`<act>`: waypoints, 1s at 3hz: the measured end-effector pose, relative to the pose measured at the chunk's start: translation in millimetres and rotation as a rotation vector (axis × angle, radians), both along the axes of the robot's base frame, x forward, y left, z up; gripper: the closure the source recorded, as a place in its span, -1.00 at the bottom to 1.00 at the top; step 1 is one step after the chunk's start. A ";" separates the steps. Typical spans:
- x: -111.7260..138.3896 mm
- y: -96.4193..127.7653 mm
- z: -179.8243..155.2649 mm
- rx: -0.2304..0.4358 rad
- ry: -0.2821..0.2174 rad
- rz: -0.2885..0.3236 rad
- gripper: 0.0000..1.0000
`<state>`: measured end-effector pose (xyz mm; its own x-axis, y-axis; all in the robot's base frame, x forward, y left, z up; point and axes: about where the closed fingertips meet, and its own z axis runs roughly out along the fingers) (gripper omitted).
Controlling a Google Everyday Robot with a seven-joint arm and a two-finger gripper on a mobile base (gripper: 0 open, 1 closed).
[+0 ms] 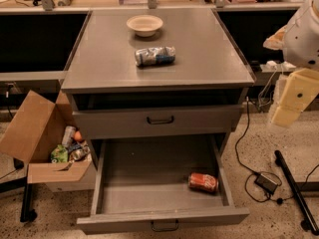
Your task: Pick coke can from middle drawer and place on counter
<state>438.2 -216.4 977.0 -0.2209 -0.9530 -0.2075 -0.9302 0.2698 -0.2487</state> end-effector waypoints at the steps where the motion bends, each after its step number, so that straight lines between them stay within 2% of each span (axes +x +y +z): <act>1: -0.7 1.4 -4.9 0.005 0.007 0.006 -1.00; 2: -4.9 8.5 -29.7 0.032 0.043 0.039 -1.00; 3: -23.5 33.2 -78.7 0.043 0.038 0.054 -1.00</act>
Offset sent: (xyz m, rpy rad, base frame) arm -0.0101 0.0155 -0.0646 0.0645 0.1068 0.0790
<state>414.7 -183.2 898.3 -0.1777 -0.9541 -0.2412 -0.9523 0.2285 -0.2023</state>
